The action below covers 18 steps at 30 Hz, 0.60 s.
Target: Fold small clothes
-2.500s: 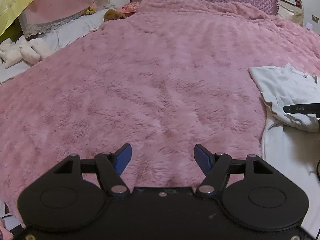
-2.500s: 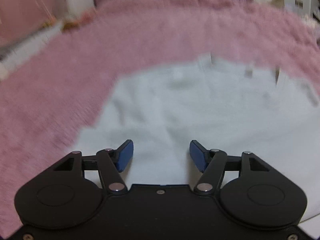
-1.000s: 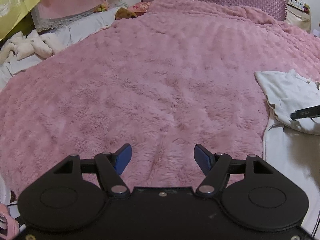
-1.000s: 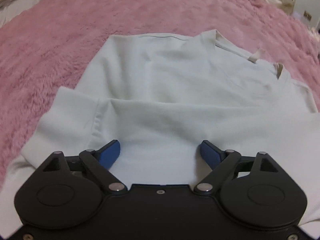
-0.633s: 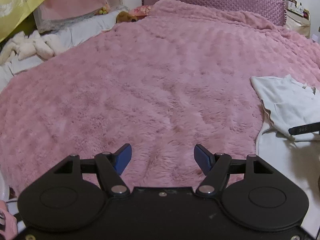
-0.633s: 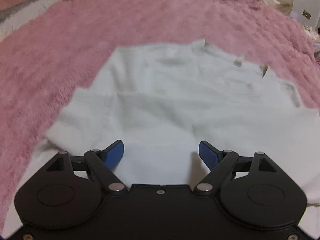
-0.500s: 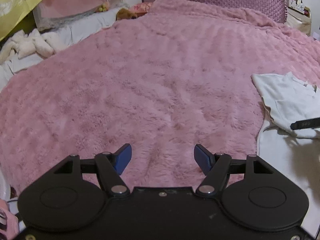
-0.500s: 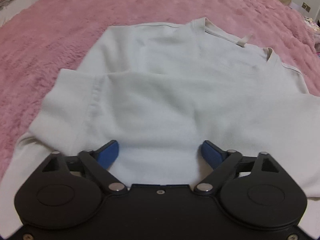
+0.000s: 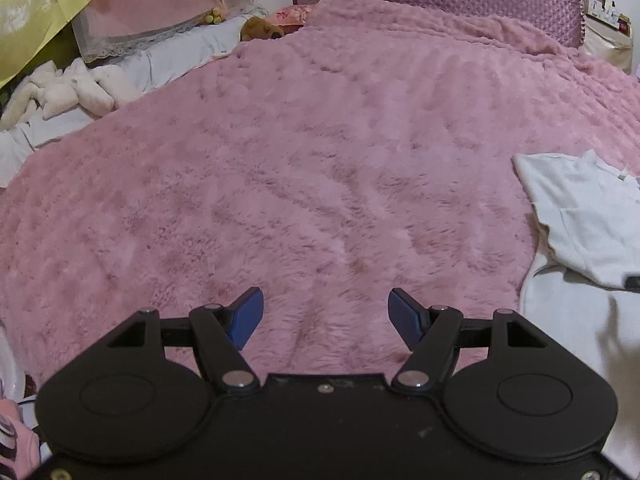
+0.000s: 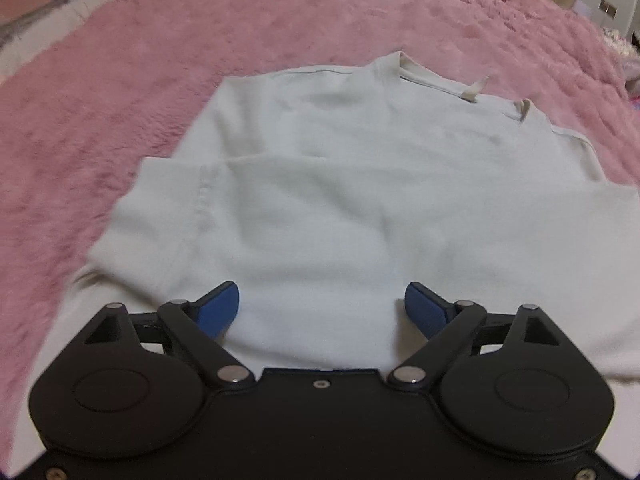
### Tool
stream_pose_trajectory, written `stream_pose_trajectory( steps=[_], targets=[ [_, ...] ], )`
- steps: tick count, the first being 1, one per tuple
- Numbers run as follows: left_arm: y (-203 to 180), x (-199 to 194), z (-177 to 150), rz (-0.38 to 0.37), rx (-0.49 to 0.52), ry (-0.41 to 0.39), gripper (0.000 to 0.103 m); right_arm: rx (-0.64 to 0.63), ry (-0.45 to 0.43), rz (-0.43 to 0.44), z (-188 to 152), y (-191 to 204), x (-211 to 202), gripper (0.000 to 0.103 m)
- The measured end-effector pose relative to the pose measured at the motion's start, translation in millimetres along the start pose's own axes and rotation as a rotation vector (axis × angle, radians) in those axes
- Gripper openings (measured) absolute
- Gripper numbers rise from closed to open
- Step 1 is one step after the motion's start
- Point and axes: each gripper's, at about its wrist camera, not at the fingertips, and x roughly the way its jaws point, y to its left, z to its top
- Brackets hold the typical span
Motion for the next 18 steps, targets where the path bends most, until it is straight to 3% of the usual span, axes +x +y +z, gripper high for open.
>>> stream_pose_trajectory(
  steps=[3, 9, 13, 18],
  targets=[
    [-13, -10, 11, 0.039, 0.004, -0.028, 0.070, -0.029, -0.018, -0.013, -19, -7, -33, 0.088],
    [-33, -37, 17, -0.005, -0.021, -0.053, 0.070, -0.106, -0.041, -0.034, -77, -35, -90, 0.088],
    [-46, -51, -21, -0.067, -0.004, -0.032, 0.070, -0.063, -0.057, -0.003, -116, -60, -128, 0.088],
    [-67, -49, -88, -0.128, 0.039, 0.080, 0.070, 0.073, -0.101, -0.009, -172, -110, -174, 0.088]
  ],
)
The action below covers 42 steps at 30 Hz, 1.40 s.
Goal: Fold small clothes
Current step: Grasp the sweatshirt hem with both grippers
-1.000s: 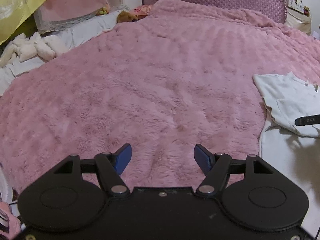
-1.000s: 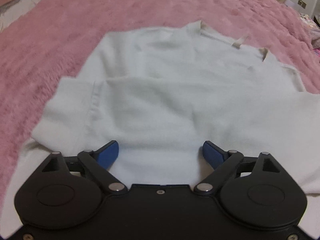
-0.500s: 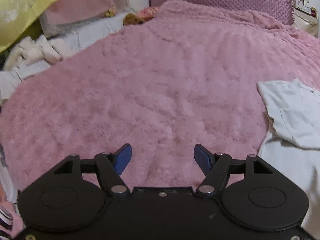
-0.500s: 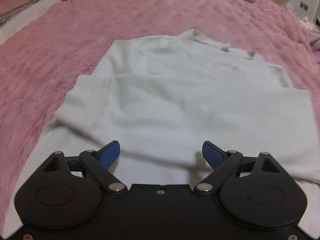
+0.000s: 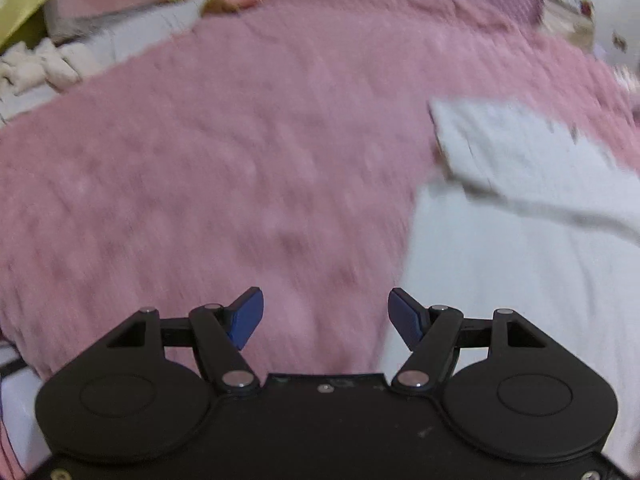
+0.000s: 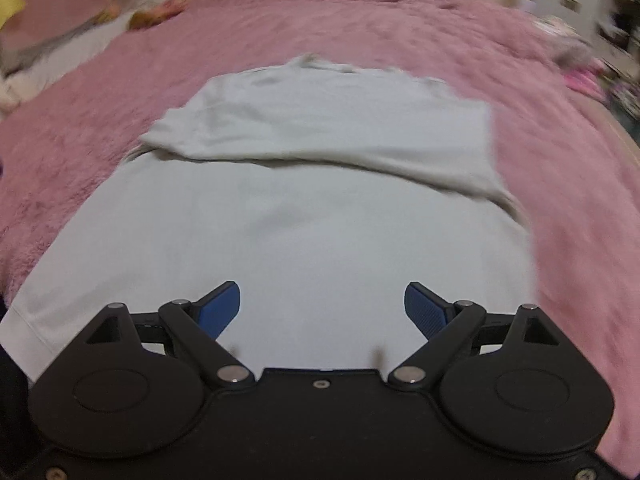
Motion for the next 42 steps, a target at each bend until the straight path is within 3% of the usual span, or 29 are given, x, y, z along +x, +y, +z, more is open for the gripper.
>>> stream_pose_trajectory(
  steps=[3, 7, 12, 15, 21, 24, 25, 26, 28, 29, 31, 33, 34, 36, 37, 38, 42],
  targets=[
    [-12, 11, -29, 0.029, 0.031, 0.049, 0.070, 0.106, -0.027, -0.037, -27, -34, -28, 0.088],
    [-18, 25, -56, 0.005, 0.002, 0.124, 0.070, 0.168, -0.006, -0.088, -57, -59, -49, 0.088],
    [-23, 33, -72, 0.022, 0.023, 0.104, 0.070, 0.156, 0.047, -0.176, -92, -60, -49, 0.088],
    [-25, 34, -77, -0.045, 0.012, 0.107, 0.070, 0.173, 0.047, -0.225, -105, -60, -52, 0.088],
    [-34, 36, -84, -0.068, 0.092, 0.085, 0.068, 0.312, 0.063, -0.171, -122, -63, -47, 0.089],
    [-36, 34, -85, -0.085, 0.104, 0.075, 0.055, 0.290, 0.062, -0.191, -124, -53, -40, 0.092],
    [-36, 33, -85, -0.100, 0.111, 0.072, 0.034, 0.289, 0.061, -0.193, -124, -52, -40, 0.092],
    [-38, 31, -86, -0.104, 0.119, 0.067, 0.020, 0.290, 0.060, -0.193, -124, -51, -40, 0.093],
    [-40, 23, -87, -0.086, 0.149, 0.051, 0.008, 0.282, 0.063, -0.198, -124, -50, -39, 0.093],
    [-41, 23, -87, -0.086, 0.159, 0.047, 0.007, 0.277, 0.063, -0.200, -124, -49, -40, 0.092],
    [-39, 21, -88, -0.091, 0.153, 0.043, 0.006, 0.282, 0.042, -0.193, -124, -47, -44, 0.079],
    [-38, 18, -88, -0.094, 0.157, 0.039, 0.005, 0.268, 0.003, -0.181, -125, -42, -53, 0.044],
    [-38, 16, -87, -0.097, 0.158, 0.035, 0.005, 0.261, -0.006, -0.163, -126, -40, -55, 0.034],
    [-36, 7, -83, -0.099, 0.151, 0.020, 0.005, 0.256, -0.004, -0.166, -126, -36, -55, 0.022],
    [-36, 1, -81, -0.103, 0.149, 0.013, 0.005, 0.243, -0.001, -0.175, -126, -34, -55, 0.010],
    [-35, -4, -79, -0.104, 0.147, 0.003, 0.005, 0.245, -0.007, -0.176, -125, -33, -58, 0.005],
    [-37, -19, -82, -0.093, 0.149, -0.005, 0.005, 0.263, -0.046, -0.145, -122, -35, -77, 0.003]
  ],
)
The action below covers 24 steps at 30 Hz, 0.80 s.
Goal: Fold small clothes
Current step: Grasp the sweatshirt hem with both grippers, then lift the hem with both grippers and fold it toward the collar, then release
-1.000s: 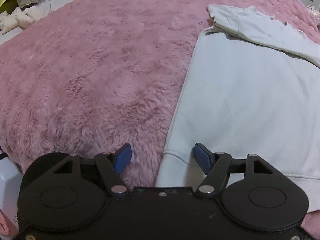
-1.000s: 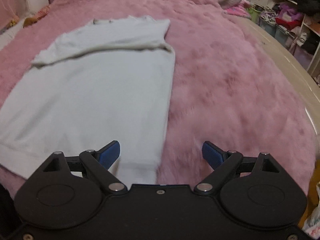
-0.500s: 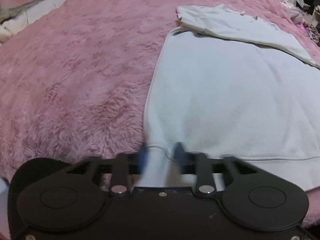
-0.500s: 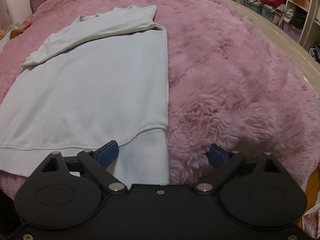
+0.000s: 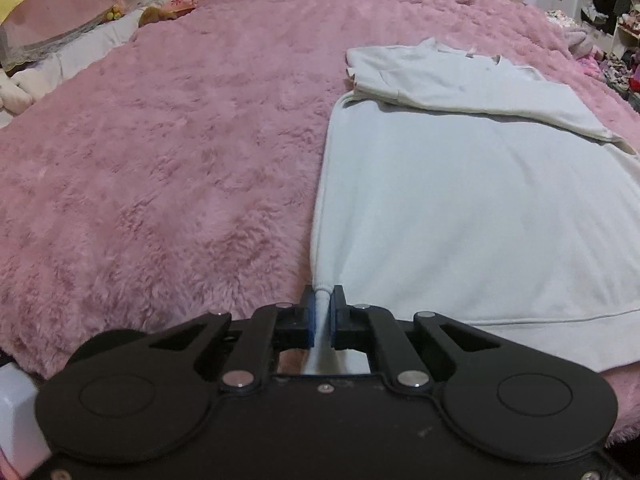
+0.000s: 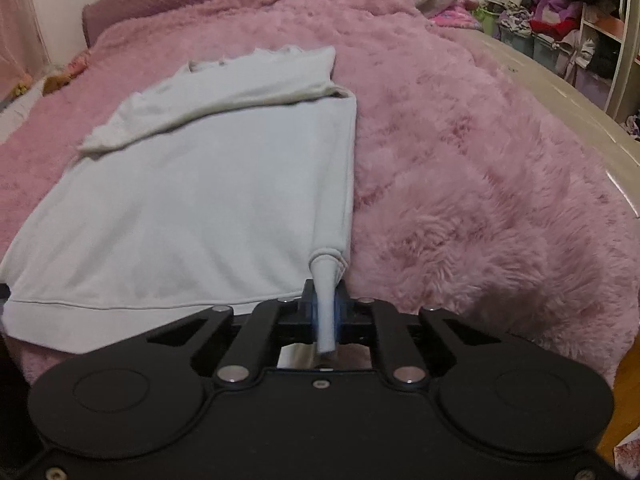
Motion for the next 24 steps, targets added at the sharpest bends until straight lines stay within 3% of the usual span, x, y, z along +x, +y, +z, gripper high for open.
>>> stream_pose_trajectory(
  steps=[3, 7, 10, 16, 18, 24],
  targets=[
    [-8, -18, 0, -0.002, 0.037, -0.039, 0.005, -0.030, -0.003, -0.016, -3, 4, -9, 0.002],
    [-1, -39, -1, -0.044, 0.015, -0.043, 0.005, -0.013, -0.027, -0.003, 4, 5, -31, 0.002],
    [4, -57, -7, -0.031, 0.004, -0.044, 0.005, 0.003, -0.042, -0.006, 4, 3, -47, 0.002],
    [-1, -77, 4, 0.002, 0.013, -0.065, 0.005, 0.022, 0.033, -0.012, -12, -13, -68, 0.002],
    [0, -79, 0, -0.002, 0.004, -0.086, 0.005, 0.027, 0.050, -0.012, -14, -18, -73, 0.002],
    [-4, -73, -6, -0.015, -0.011, -0.100, 0.005, 0.026, -0.010, -0.052, -6, -7, -63, 0.002]
  ],
)
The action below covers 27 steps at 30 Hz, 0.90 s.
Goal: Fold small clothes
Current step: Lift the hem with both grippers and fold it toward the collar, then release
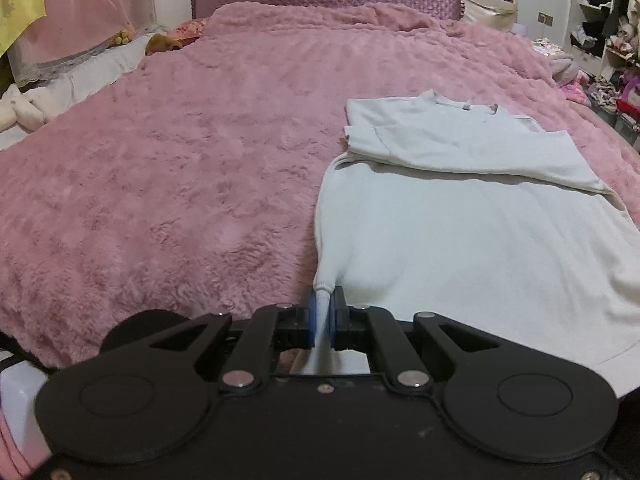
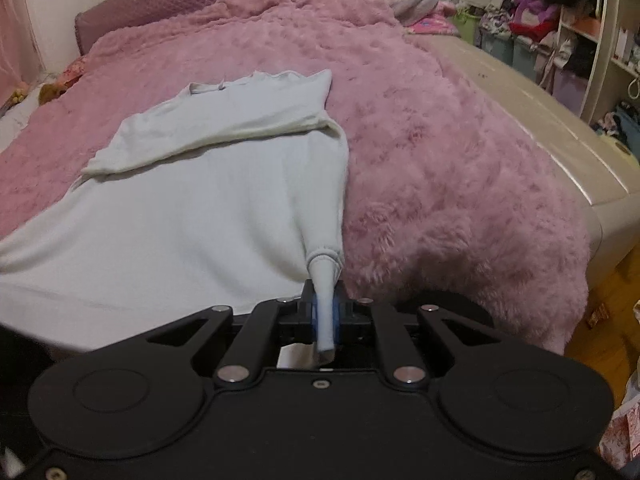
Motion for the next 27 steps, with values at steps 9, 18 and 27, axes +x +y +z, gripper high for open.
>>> stream_pose_trajectory(
  steps=[9, 18, 27],
  targets=[
    [-14, -7, 18, 0.105, 0.041, -0.170, 0.006, -0.018, -0.153, -0.039, 16, 21, -12, 0.002],
    [-39, 32, 43, 0.243, 0.001, -0.262, 0.006, 0.078, -0.278, -0.150, 20, 33, 15, 0.003],
    [-57, 100, 120, 0.283, -0.083, -0.340, 0.007, 0.104, -0.431, -0.164, 77, 52, 55, 0.003]
  ],
)
